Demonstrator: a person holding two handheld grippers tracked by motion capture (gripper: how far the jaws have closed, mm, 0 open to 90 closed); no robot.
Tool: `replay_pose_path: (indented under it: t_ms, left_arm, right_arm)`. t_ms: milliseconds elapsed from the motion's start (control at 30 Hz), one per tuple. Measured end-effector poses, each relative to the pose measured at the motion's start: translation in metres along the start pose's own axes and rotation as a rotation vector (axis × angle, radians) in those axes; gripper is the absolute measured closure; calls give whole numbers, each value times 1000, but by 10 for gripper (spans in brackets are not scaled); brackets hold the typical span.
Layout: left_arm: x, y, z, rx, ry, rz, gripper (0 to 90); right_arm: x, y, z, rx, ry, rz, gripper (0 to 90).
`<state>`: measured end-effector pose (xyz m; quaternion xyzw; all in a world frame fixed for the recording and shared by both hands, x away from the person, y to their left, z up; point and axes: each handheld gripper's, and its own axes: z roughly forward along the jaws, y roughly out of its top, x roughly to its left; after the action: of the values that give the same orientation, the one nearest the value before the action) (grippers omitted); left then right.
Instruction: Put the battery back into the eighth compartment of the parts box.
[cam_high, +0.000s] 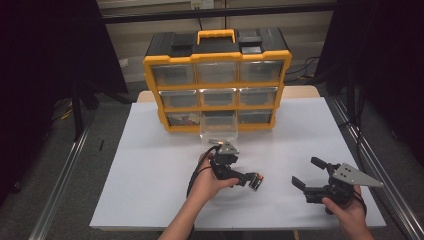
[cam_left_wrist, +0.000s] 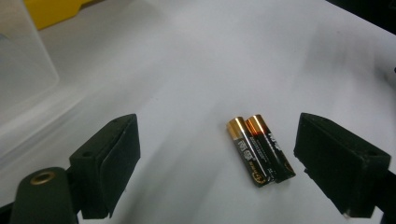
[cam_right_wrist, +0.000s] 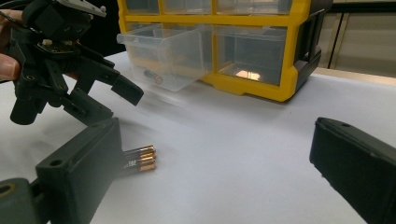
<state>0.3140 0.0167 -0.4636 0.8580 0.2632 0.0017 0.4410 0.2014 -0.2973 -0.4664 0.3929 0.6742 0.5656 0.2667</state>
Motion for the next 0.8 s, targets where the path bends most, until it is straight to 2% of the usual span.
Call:
replay_pose_path:
  t_ms: [267,300,367,500,533,600,700,767,800]
  left_arm:
    - [-4,-1,4,18,18,-6,154]
    - [-3,-2,4,20,7,-4,166]
    - [-5,-2,7,1,13,-9,169]
    - [-7,-3,8,-1,24,-13,206]
    - [-6,-2,7,19,34,2,215]
    - [-6,-4,8,9,31,-1,226]
    - [-6,-4,9,32,35,12,278]
    - [-8,-5,11,21,30,8,290]
    - [-9,-5,11,32,26,22,310]
  right_arm:
    - [0,0,0,1,2,-2,22]
    - [0,0,0,3,4,-9,22]
    - [0,0,0,2,2,-6,22]
    - [0,0,-1,1,1,0,22]
    - [0,0,-1,0,-1,2,22]
    - [0,0,-1,3,3,-3,22]
    - [0,0,0,3,1,-8,22]
    - [0,0,0,2,1,-7,22]
    - [0,0,0,1,2,-8,22]
